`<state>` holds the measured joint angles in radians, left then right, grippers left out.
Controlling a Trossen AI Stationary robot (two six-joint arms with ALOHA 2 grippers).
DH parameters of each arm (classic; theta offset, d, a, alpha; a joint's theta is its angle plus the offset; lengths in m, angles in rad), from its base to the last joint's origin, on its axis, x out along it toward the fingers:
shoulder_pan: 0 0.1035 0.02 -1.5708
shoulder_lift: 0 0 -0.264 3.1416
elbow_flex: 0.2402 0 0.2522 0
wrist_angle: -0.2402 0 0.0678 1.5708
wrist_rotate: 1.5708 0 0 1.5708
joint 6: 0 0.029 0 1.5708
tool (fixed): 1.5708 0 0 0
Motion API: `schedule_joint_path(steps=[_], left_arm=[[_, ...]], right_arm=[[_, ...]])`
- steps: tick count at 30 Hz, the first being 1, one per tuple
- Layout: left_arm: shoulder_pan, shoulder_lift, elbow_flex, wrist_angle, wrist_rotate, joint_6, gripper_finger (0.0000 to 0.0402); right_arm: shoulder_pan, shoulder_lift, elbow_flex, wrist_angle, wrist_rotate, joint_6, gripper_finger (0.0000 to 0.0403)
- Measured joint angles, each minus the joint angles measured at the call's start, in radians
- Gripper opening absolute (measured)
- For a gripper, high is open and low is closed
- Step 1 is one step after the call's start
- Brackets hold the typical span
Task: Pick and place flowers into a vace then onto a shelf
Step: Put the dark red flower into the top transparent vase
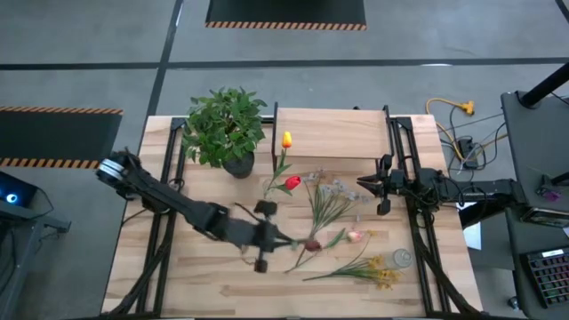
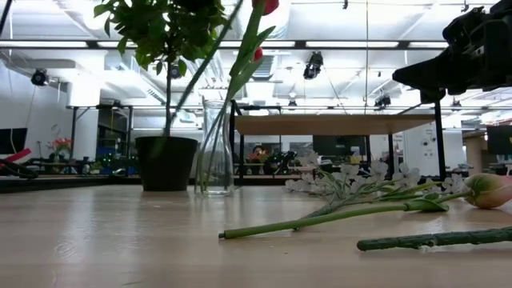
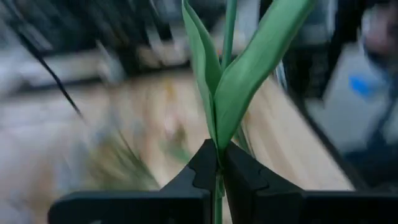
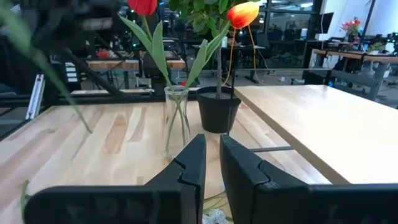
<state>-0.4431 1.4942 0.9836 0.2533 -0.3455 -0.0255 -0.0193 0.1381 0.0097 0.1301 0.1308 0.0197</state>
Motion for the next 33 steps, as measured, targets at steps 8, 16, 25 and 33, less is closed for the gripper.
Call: schedule_joint_path(steps=[8, 16, 25, 33], left_arm=[[-0.002, -0.206, -0.289, 0.545, -0.092, 0.305, 0.0], [0.001, -0.267, -0.324, 0.664, -0.243, 0.513, 0.0], [0.043, -0.248, -0.252, 0.661, -0.371, 0.642, 0.0], [0.121, -0.244, -0.279, 0.653, -0.372, 0.59, 0.0]], right_arm=[[0.0, 0.0, 0.0, 0.001, 0.0, -0.003, 0.0038], [0.0, 0.0, 0.0, 0.001, 0.0, -0.004, 0.0038], [0.0, 0.001, 0.0, 0.001, 0.001, -0.004, 0.0038], [0.0, 0.001, 0.0, 0.001, 0.001, -0.003, 0.0038]])
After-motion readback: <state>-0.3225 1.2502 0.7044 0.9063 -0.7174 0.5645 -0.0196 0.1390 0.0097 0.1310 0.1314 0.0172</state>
